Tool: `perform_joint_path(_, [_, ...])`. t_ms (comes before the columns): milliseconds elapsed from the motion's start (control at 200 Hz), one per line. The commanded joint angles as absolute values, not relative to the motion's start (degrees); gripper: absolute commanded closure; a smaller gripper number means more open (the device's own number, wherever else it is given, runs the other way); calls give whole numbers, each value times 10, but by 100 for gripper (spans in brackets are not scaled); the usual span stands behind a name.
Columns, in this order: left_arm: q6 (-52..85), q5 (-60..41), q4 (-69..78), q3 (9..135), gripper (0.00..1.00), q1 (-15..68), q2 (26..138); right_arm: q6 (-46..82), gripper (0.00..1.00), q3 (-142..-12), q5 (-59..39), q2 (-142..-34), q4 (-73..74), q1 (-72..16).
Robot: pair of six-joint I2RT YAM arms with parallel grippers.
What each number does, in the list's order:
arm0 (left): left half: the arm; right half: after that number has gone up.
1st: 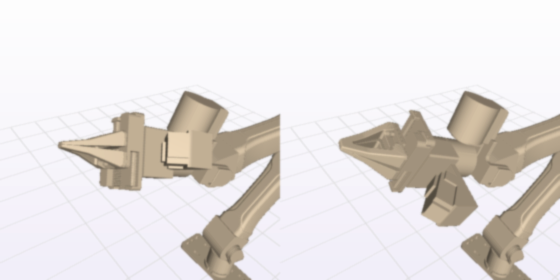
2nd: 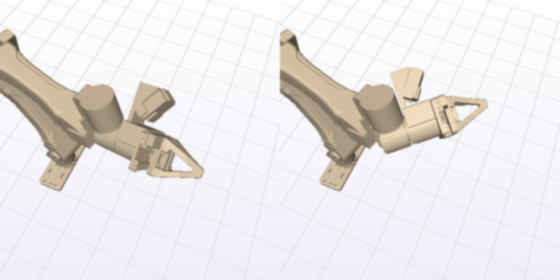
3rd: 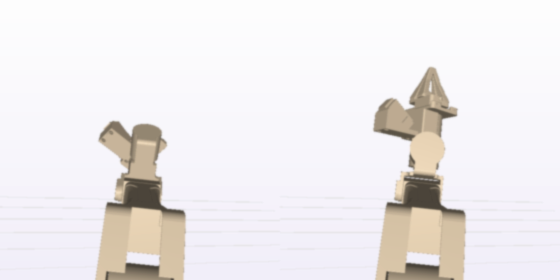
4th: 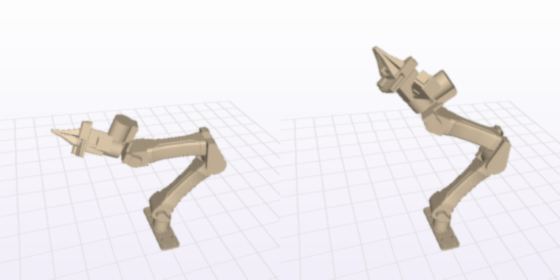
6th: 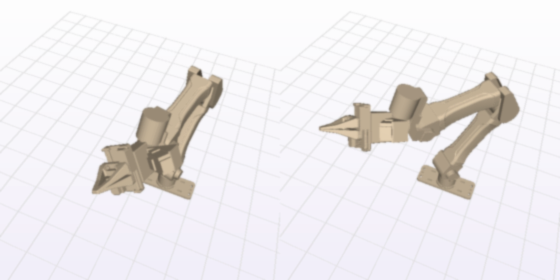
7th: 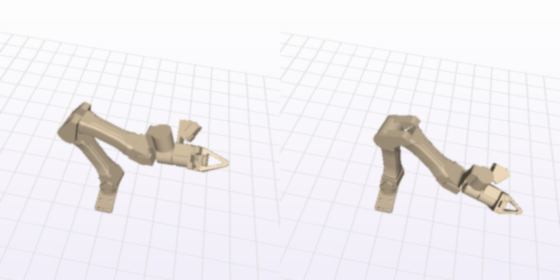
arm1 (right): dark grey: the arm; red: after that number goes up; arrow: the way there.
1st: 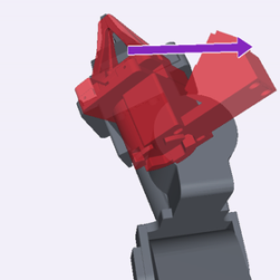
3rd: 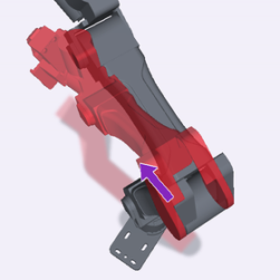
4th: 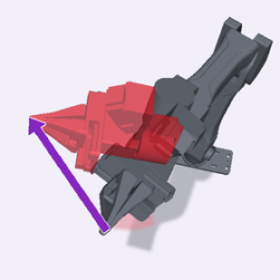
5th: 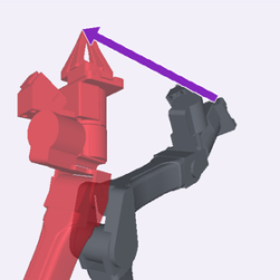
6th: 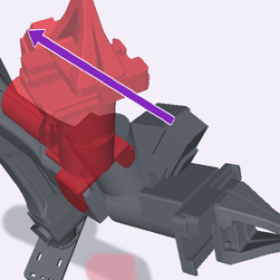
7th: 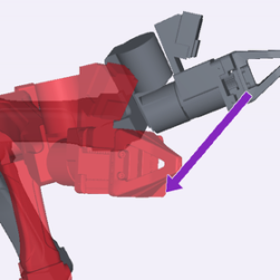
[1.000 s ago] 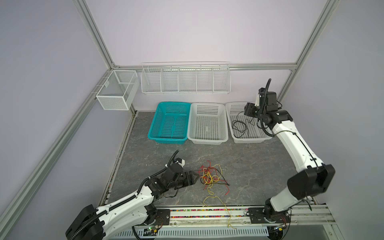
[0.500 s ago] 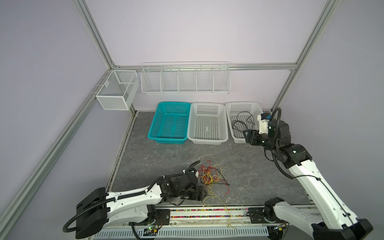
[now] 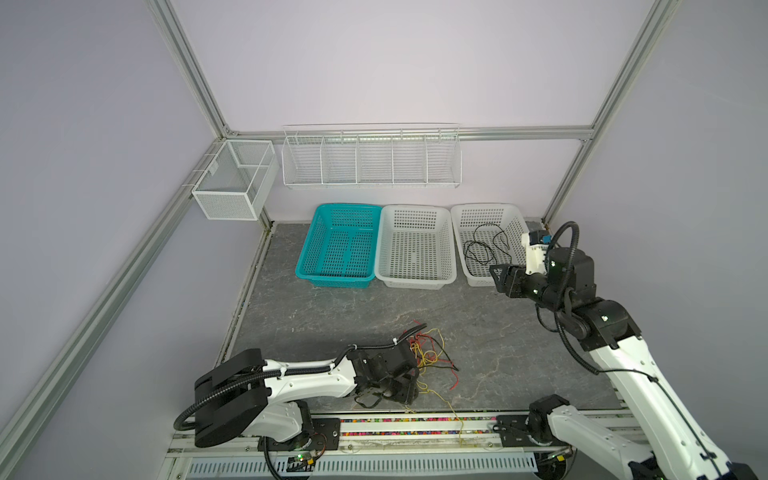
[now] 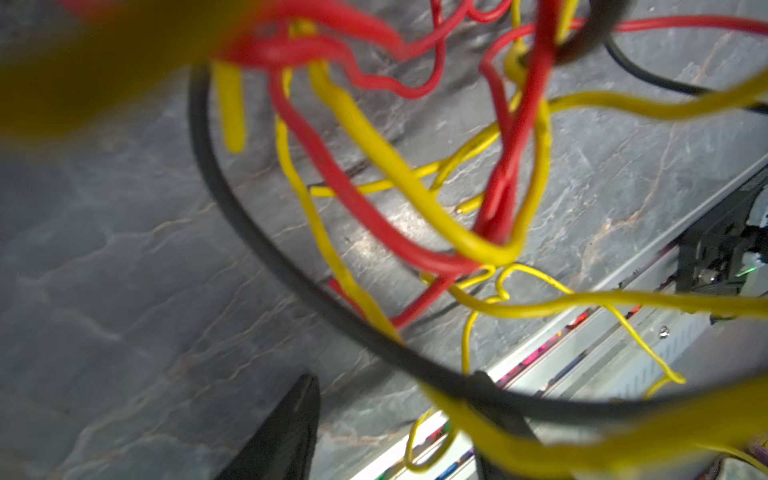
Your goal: Untangle the cables
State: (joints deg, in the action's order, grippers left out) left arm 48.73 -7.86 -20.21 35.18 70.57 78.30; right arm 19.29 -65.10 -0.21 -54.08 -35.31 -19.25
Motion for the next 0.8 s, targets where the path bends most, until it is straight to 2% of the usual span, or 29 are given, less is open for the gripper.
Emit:
perform_joint_path(0, [473, -82, -212, 369, 45, 710, 797, 185, 32, -637, -14, -531, -355, -195])
perform_joint_path(550, [468, -93, -224, 364, 86, 722, 788, 185, 32, -629, -7, -527, -354, -195])
perform_joint_path(760, [456, -95, -270, 386, 100, 727, 745, 181, 32, -628, 0, -524, -358, -195])
perform_joint_path(795, [456, -97, -279, 391, 100, 727, 731, 182, 32, -627, 0, -524, -358, -195])
